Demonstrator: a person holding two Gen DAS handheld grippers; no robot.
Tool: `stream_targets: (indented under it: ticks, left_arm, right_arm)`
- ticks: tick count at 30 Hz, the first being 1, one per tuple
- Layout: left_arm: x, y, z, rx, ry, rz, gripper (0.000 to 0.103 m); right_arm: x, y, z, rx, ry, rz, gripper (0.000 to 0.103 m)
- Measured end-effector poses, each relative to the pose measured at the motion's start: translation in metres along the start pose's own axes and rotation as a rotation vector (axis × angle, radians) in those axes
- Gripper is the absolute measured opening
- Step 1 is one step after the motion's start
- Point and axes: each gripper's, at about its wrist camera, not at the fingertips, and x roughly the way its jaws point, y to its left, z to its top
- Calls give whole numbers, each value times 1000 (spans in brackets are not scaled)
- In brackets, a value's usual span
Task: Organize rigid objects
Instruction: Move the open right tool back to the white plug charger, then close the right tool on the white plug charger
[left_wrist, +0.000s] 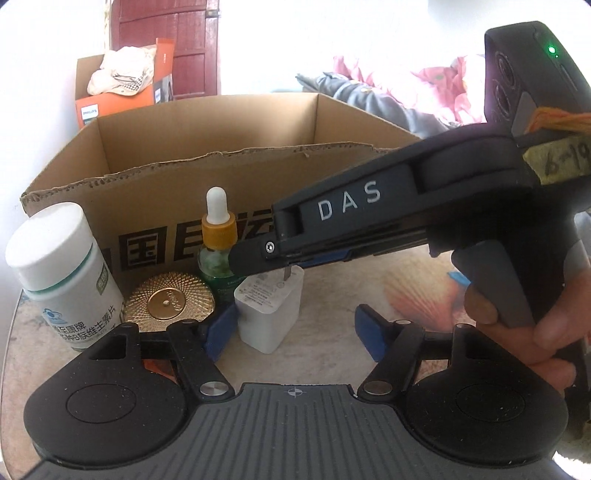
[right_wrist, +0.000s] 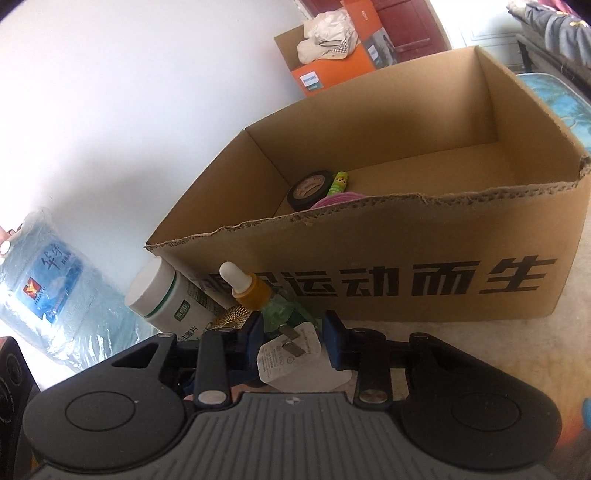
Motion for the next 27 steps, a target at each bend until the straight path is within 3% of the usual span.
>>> stream_targets:
  ticks: [15,21,27]
  left_arm:
    - [-4,-31,-9,72,-2,-135,69]
    - [-8,-35,-10,120,-44,-79,68]
    - [11,-40,-4,165,-8,-57,62]
  right_arm:
    - [-43,-26,-22,103,-34,-75,37]
    - [-67,-37,-28,162,-101,-77,39]
    - [-65,-39,-32,162,-74,-84,42]
